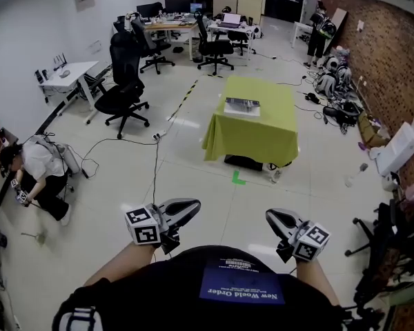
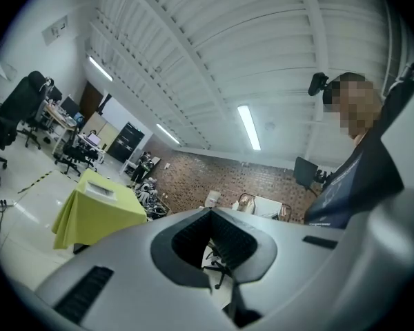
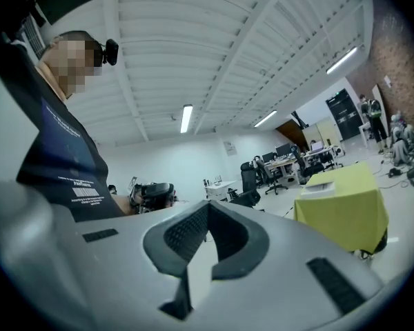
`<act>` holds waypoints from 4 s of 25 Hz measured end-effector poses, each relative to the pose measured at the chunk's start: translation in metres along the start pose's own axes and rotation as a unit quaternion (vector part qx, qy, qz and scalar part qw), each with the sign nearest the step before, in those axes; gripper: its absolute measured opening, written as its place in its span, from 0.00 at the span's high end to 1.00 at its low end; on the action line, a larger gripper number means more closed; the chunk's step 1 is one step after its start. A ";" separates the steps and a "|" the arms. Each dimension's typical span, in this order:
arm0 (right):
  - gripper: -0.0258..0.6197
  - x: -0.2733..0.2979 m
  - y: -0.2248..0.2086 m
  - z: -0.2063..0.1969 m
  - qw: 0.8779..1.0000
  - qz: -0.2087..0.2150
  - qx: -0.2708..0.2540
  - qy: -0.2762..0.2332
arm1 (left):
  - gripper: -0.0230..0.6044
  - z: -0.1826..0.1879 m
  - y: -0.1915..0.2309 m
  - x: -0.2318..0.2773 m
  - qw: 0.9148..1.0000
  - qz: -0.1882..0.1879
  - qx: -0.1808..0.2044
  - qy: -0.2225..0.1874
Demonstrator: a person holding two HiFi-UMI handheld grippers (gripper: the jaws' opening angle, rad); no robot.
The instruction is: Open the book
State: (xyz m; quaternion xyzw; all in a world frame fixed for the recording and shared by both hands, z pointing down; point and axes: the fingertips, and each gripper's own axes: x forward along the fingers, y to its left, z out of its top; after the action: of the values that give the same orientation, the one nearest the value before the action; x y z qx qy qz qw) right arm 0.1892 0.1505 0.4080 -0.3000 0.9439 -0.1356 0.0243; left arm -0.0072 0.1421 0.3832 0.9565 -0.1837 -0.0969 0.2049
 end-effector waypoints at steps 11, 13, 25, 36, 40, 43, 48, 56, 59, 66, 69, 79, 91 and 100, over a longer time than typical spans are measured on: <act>0.98 0.058 -0.093 0.034 0.998 -0.064 -0.015 0.000 | 0.97 0.047 0.114 0.063 0.998 -0.063 -0.008 0.005; 0.98 0.079 -0.111 0.047 0.996 -0.088 -0.010 -0.009 | 0.97 0.069 0.145 0.071 0.997 -0.081 -0.006 0.011; 0.98 0.202 -0.207 0.069 0.992 -0.129 -0.007 0.006 | 0.97 0.129 0.300 0.107 0.990 -0.137 -0.009 0.024; 0.98 0.244 -0.370 0.100 0.999 -0.033 0.010 0.015 | 0.97 0.139 0.393 0.202 0.999 -0.042 -0.003 0.020; 0.98 0.236 -0.438 0.125 0.999 0.017 0.007 0.036 | 0.97 0.153 0.397 0.267 1.000 -0.006 -0.002 0.002; 0.98 0.240 -0.484 0.143 0.998 0.047 0.001 0.032 | 0.97 0.163 0.414 0.302 1.000 0.022 0.007 -0.008; 0.98 0.247 -0.535 0.156 0.997 0.073 0.006 0.030 | 0.97 0.171 0.433 0.335 0.998 0.055 0.025 0.002; 0.98 0.275 -0.599 0.149 0.998 0.052 0.015 0.041 | 0.97 0.173 0.504 0.372 0.998 0.045 0.037 0.032; 0.98 0.291 -0.629 0.149 0.999 0.018 0.015 0.036 | 0.97 0.177 0.544 0.394 0.998 0.002 0.051 0.048; 0.98 0.339 -0.685 0.166 0.993 -0.106 0.050 0.011 | 0.97 0.220 0.646 0.422 0.989 -0.109 0.053 0.087; 0.98 0.367 -0.700 0.165 0.988 -0.145 0.053 0.015 | 0.97 0.226 0.691 0.422 0.981 -0.142 0.066 0.119; 0.84 0.405 -0.746 0.145 0.983 -0.088 0.005 0.158 | 0.91 0.152 0.752 0.474 0.916 -0.183 0.189 0.303; 0.52 0.409 -0.747 -0.044 0.828 0.217 -0.322 0.405 | 0.49 -0.022 0.778 0.412 0.702 -0.258 0.391 0.537; 0.51 0.417 -0.768 -0.102 0.799 0.156 -0.393 0.428 | 0.43 -0.064 0.797 0.406 0.688 -0.253 0.454 0.507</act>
State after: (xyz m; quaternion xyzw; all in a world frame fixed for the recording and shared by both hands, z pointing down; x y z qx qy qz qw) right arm 0.2648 -0.6650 0.7292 -0.0444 0.8645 0.1385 -0.4812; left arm 0.1323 -0.6698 0.7366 0.8465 0.1759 0.4494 -0.2247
